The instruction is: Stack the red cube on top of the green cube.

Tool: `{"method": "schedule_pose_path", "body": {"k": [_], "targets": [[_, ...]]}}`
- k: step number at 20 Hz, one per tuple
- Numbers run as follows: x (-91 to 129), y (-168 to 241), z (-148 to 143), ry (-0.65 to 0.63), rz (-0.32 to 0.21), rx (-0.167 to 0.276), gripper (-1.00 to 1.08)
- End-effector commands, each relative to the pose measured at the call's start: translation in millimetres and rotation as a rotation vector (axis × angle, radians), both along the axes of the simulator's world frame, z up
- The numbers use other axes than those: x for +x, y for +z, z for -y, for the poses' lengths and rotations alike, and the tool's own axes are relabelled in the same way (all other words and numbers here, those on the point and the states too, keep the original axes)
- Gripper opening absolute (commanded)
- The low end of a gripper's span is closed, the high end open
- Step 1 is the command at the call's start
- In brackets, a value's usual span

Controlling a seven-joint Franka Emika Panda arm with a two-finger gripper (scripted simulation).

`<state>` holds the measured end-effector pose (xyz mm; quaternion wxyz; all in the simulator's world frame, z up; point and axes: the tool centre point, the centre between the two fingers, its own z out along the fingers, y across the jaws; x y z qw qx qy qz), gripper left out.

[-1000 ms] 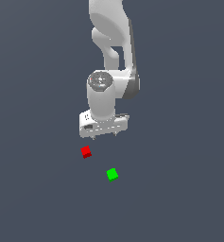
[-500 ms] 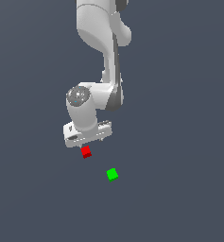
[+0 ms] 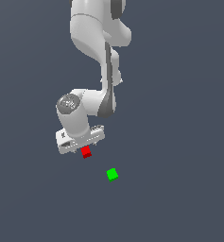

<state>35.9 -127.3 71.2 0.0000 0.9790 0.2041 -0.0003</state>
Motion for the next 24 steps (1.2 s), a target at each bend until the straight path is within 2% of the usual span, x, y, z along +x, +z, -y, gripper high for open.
{"method": "schedule_pose_path", "body": {"k": [1,6,15,21,22,24], "targets": [[1.8,-1.3,2.0,0.007,0.001,0.000,1.00],[1.0,-4.3,1.8,0.004,0.000,0.000,1.00],[0.9,-43.5,1.5,0.007,0.001,0.000,1.00],[2.5,-51.3,1.8,0.008,0.001,0.000,1.00],[2.5,-51.3,1.8,0.008,0.001,0.000,-1.00],[2.5,-51.3,1.8,0.008,0.001,0.000,-1.00]]}}
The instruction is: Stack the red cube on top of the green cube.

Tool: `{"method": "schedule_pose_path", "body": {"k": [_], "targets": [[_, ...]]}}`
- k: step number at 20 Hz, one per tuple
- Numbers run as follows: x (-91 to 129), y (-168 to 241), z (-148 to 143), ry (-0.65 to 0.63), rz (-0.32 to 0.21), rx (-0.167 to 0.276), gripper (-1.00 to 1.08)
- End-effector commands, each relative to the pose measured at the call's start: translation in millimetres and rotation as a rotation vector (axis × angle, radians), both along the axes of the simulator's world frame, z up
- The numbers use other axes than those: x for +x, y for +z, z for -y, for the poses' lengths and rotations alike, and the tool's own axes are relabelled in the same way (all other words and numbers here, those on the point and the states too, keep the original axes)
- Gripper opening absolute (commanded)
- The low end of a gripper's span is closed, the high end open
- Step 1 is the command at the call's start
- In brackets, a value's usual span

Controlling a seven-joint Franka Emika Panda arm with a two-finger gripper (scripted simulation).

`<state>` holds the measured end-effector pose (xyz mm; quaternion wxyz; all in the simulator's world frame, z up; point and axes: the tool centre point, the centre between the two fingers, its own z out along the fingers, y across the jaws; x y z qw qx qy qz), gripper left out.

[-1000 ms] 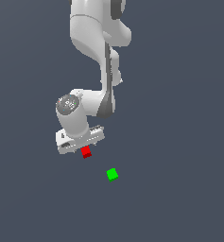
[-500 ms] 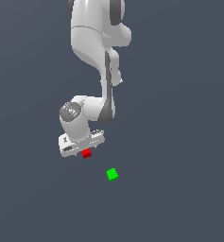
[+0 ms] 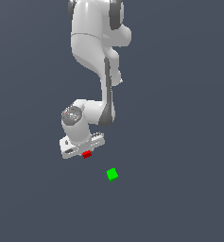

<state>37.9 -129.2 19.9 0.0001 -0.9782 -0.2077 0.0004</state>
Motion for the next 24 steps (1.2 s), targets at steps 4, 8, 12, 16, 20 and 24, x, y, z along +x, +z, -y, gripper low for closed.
{"method": "schedule_pose_path", "body": {"k": [4,8,12,16,20,24], "targets": [[0.4,0.0,-0.1,0.000,0.001,0.000,-1.00],[0.3,0.2,-0.2,0.000,0.001,0.000,-1.00],[0.0,4.9,-0.2,0.000,0.001,0.000,-1.00],[-0.6,19.8,-0.3,0.000,0.001,0.000,-1.00],[-1.0,46.3,-0.4,0.000,0.001,0.000,-1.00],[-1.3,74.2,-0.4,0.000,0.001,0.000,-1.00]]}}
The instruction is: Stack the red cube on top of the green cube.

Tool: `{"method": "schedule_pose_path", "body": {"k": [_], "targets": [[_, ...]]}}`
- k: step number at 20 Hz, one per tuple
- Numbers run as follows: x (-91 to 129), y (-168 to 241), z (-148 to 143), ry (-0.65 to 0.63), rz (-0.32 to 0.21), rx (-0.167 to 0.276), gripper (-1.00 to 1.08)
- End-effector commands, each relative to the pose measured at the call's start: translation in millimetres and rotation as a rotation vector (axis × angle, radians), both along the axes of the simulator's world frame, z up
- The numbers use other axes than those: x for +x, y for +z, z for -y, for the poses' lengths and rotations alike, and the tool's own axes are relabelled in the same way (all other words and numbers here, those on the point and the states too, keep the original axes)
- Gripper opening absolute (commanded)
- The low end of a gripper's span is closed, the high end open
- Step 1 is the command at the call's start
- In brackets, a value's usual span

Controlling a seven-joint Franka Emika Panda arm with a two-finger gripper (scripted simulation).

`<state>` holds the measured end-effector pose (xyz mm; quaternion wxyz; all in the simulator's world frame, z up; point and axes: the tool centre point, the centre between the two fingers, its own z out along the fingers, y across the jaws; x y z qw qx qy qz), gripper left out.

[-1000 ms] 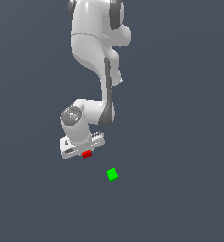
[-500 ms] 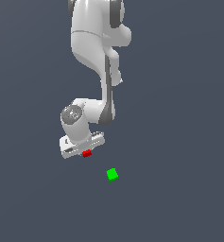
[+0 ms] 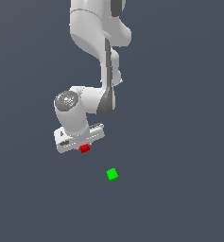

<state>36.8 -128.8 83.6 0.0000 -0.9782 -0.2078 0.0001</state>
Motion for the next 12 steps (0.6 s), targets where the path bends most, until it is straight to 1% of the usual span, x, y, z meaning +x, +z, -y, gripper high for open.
{"method": "schedule_pose_path", "body": {"k": [1,6,12], "targets": [[-0.2,15.9,0.0,0.000,0.000,0.000,-1.00],[0.6,33.8,0.1,0.000,0.000,0.000,-1.00],[2.0,34.6,-0.8,0.000,0.001,0.000,-1.00]]}}
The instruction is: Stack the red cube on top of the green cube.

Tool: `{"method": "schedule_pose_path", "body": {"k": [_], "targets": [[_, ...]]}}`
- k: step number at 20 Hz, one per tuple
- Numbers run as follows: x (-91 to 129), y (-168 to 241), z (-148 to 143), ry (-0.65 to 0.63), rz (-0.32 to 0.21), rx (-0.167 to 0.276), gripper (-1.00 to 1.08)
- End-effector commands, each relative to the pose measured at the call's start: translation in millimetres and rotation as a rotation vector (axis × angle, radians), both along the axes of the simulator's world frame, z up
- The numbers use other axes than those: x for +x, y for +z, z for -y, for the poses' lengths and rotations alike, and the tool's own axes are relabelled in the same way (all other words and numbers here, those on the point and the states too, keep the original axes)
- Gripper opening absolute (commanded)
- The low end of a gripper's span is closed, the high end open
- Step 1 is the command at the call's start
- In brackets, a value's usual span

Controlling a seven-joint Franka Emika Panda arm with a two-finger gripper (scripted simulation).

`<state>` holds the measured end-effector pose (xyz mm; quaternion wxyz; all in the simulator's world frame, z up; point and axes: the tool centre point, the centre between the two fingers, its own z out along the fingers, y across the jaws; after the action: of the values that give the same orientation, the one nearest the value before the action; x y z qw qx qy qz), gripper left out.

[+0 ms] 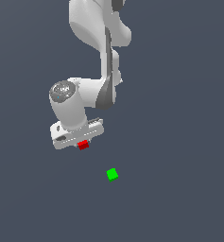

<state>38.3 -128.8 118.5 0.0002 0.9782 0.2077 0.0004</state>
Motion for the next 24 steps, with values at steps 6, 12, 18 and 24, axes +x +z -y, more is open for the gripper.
{"method": "schedule_pose_path", "body": {"k": [6,12,18,24], "targets": [[11.6,-6.3,-15.0,0.000,0.000,0.000,-1.00],[33.1,-18.1,-42.3,0.000,0.000,0.000,-1.00],[61.0,-33.1,-76.3,0.000,0.000,0.000,-1.00],[85.7,-45.7,-105.4,0.000,0.000,0.000,-1.00]]}}
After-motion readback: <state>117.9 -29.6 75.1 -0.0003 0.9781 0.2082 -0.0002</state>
